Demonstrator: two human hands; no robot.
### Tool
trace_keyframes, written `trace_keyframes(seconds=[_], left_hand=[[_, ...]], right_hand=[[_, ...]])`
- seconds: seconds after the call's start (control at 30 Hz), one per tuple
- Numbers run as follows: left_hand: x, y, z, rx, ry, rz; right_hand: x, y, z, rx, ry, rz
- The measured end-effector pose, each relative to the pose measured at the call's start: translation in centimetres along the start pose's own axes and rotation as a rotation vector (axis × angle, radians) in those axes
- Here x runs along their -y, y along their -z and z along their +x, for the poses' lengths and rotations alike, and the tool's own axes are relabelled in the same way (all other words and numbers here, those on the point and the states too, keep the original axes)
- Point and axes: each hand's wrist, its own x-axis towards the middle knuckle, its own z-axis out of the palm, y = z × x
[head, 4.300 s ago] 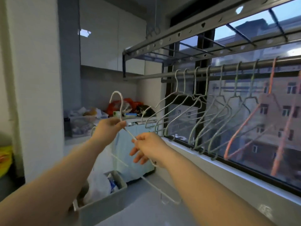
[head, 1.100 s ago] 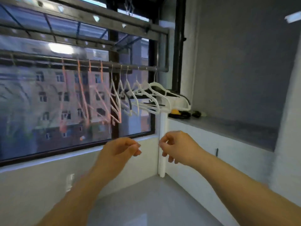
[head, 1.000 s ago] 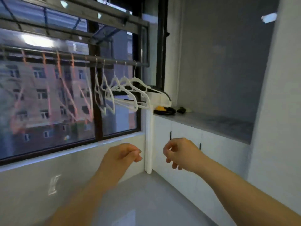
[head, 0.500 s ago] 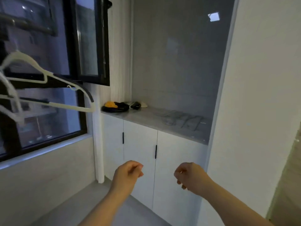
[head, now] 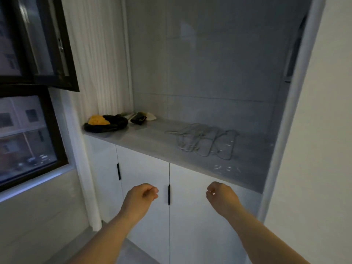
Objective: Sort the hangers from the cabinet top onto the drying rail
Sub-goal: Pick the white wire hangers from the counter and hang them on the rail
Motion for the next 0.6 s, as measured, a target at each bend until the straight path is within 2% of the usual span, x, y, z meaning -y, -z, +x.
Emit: trace_keyframes(seconds=[0.17,0.33,0.6], left_hand=[[2.3,-2.7,7.1,-0.023,0.110,0.042],[2.9,-4.9,12.2,-0.041,0.113,0.097],[1.2,-8.2,21.6,-0.205,0.042,0.031]], right_hand=[[-1.0,-1.5,11.2,-0.063,0.039,-0.157],[-3.1,-3.1,19.5,0.015,0.126,-0.249],[-5.2,-4.8,23.7,0.024,0.197,-0.239]])
